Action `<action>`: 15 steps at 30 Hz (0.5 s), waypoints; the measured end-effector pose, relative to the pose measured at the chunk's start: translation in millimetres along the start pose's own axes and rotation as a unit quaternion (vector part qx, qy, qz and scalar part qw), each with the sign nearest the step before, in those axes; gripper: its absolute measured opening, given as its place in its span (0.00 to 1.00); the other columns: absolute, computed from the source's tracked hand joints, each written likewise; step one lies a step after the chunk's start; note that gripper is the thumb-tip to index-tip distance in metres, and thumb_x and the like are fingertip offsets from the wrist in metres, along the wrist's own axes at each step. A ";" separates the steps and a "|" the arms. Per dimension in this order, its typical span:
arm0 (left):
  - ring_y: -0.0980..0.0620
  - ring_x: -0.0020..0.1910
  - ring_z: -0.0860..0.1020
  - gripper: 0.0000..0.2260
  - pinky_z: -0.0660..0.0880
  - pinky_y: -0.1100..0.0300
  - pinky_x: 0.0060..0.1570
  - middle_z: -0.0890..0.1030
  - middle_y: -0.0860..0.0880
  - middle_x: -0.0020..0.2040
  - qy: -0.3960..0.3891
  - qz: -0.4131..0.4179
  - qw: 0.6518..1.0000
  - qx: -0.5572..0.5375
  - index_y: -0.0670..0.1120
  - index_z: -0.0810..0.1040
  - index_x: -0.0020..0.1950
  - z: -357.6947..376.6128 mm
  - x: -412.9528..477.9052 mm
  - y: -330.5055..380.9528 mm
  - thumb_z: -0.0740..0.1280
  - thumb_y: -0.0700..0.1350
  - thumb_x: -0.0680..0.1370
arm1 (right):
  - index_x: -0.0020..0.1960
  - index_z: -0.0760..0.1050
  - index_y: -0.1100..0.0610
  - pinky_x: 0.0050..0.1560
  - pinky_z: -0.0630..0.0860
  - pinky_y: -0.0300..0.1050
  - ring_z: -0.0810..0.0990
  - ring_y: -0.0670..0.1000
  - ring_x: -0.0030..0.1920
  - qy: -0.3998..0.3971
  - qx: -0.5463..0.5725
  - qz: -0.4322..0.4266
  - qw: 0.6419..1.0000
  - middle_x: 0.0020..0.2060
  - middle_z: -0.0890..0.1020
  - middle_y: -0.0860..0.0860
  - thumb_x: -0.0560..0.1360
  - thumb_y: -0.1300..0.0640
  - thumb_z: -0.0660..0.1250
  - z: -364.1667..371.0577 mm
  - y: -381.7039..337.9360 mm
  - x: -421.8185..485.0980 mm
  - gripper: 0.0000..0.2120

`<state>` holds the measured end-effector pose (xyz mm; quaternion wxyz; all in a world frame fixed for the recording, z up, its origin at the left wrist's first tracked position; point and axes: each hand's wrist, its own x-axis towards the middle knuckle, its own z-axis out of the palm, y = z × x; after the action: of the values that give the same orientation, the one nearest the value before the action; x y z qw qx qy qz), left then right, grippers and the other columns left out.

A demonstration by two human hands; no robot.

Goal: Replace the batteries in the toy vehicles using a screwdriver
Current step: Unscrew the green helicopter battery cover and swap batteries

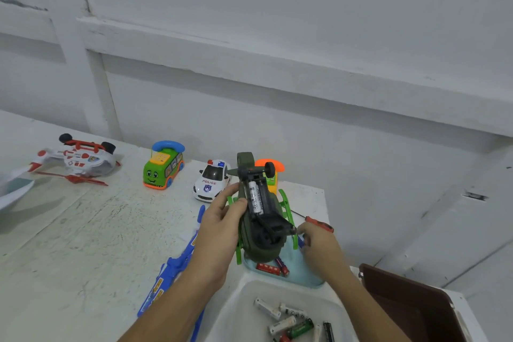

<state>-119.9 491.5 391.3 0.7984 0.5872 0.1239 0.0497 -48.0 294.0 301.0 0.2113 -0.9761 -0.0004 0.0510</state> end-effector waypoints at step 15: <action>0.62 0.43 0.83 0.14 0.77 0.70 0.37 0.85 0.58 0.42 -0.014 0.044 0.999 0.027 0.60 0.78 0.54 18.3 -9.0 -3.4 0.63 0.40 0.81 | 0.43 0.84 0.55 0.31 0.75 0.38 0.79 0.48 0.31 -0.031 0.344 -0.034 0.938 0.31 0.83 0.51 0.70 0.69 0.71 -134.4 -91.8 -67.7 0.10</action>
<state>-124.1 471.5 394.4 0.7809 0.6141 0.0880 0.0725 -100.1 320.8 467.3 0.5358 -0.8410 -0.0227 0.0711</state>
